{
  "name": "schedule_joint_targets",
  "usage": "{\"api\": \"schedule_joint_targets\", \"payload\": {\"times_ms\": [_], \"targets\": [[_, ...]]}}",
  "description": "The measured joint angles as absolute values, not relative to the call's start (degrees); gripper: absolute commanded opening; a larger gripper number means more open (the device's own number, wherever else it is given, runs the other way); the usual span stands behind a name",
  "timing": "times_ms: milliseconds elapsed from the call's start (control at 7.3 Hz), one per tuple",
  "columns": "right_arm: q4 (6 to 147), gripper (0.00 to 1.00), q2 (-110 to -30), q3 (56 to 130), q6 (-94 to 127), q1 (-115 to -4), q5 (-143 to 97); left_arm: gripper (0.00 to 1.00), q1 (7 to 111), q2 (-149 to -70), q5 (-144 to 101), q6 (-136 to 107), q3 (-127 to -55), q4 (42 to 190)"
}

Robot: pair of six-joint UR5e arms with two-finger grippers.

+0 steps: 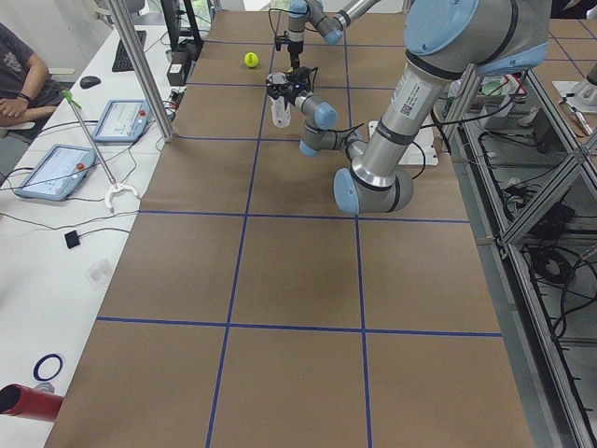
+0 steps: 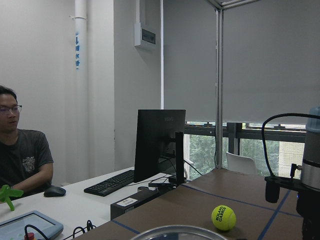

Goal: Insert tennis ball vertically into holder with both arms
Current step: 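Hold the can with the left gripper while the right grasps a yellow ball, then carry the yellow ball with the right gripper above the can's open top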

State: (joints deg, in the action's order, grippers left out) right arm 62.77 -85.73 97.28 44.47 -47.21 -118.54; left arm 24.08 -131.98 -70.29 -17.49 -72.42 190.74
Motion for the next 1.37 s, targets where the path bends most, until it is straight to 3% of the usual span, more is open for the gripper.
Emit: {"api": "schedule_joint_targets", "payload": {"times_ms": [137,274,959,1369], "targets": [[62.8,0.28,-85.8,97.3,44.5,-47.1,-118.6,0.81,24.1,-132.0,-70.3,-17.5,-72.4,190.8],[62.8,0.0,-85.8,97.2,44.5,-47.1,-118.7,0.81,24.1,-132.0,-70.3,-17.5,-72.4,190.8],[63.8,0.0,-83.7,98.3,45.4,-47.3,-122.3,0.81,23.6,-129.3,-70.2,-17.7,-72.3,193.3],[77.3,0.0,-74.6,103.1,45.8,-48.2,-123.8,0.82,22.1,-129.3,-68.8,-17.8,-71.3,193.7]]}}
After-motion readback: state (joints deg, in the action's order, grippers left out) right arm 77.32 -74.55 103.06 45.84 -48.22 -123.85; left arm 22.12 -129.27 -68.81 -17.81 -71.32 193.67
